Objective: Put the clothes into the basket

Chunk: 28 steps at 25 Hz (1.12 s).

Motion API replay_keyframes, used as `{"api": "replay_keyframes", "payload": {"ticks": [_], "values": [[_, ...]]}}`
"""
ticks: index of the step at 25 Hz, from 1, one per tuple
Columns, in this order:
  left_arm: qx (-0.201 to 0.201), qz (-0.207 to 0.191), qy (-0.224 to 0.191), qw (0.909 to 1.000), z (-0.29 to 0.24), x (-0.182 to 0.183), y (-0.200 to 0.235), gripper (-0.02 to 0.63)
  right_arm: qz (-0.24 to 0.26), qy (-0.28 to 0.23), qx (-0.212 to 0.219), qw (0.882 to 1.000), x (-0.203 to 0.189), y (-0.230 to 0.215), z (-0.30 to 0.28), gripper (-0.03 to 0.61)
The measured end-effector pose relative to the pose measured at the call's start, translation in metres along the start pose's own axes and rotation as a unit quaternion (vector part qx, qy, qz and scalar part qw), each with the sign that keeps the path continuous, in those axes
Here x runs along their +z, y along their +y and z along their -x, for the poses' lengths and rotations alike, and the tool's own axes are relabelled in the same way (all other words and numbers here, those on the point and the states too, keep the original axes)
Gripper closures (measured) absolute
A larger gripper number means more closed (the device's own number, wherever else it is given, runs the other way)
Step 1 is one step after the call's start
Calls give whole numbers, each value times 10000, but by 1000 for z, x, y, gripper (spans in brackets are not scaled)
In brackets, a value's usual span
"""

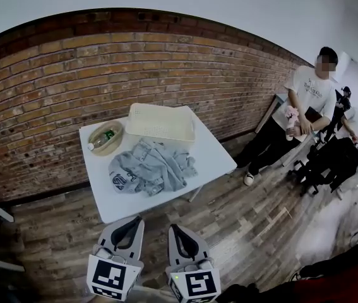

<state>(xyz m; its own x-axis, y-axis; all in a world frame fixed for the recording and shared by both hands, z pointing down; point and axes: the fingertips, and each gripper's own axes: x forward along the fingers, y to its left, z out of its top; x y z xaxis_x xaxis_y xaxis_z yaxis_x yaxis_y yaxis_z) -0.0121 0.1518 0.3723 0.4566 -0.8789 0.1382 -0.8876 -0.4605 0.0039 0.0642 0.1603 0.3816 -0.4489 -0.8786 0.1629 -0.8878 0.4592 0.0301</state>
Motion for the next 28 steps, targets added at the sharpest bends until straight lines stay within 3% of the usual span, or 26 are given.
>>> {"api": "replay_keyframes", "payload": {"ticks": [28], "values": [[-566,305,712,9954,-149,-16,124,604,-290,497,-542,9969,0,-52,-180,572]]}}
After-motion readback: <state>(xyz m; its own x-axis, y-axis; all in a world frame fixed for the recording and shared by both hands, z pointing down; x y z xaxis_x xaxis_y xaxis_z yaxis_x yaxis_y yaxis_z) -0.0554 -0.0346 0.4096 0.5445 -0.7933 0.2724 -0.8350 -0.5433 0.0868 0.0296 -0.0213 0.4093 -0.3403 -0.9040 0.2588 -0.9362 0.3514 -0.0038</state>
